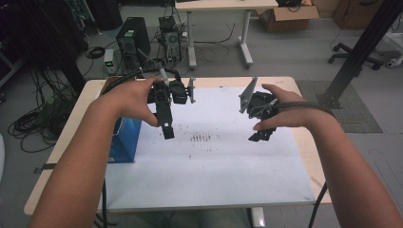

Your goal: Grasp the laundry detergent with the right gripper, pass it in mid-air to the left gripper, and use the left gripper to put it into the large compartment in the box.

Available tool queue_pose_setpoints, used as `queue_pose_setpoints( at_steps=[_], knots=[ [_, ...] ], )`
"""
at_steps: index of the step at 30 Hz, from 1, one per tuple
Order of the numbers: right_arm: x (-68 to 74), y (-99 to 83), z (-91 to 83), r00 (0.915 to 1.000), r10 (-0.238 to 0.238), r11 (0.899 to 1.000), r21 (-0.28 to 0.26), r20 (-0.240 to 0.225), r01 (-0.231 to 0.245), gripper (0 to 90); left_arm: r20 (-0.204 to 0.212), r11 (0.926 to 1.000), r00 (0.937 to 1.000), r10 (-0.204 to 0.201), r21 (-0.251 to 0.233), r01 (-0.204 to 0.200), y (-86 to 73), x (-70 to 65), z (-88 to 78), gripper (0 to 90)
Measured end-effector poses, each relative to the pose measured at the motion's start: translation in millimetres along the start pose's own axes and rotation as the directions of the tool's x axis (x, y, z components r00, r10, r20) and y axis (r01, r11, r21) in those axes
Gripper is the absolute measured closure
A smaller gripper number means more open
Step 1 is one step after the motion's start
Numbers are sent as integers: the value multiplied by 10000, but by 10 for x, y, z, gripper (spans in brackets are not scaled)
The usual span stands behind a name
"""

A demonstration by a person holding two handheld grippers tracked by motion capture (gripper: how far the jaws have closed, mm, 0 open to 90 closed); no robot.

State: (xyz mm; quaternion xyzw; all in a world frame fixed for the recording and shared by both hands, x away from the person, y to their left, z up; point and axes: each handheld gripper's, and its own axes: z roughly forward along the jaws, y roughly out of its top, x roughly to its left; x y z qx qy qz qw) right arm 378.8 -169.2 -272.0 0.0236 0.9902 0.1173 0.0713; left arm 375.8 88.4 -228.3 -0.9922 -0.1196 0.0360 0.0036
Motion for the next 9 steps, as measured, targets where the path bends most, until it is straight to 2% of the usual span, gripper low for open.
queue_pose_setpoints(
  at_steps=[9],
  knots=[
    [-3,-7,-14,10000,51,10000,-40,45,-51,36,9,9999,10000,73,-69,-73,15,4,5,2]
  ],
)
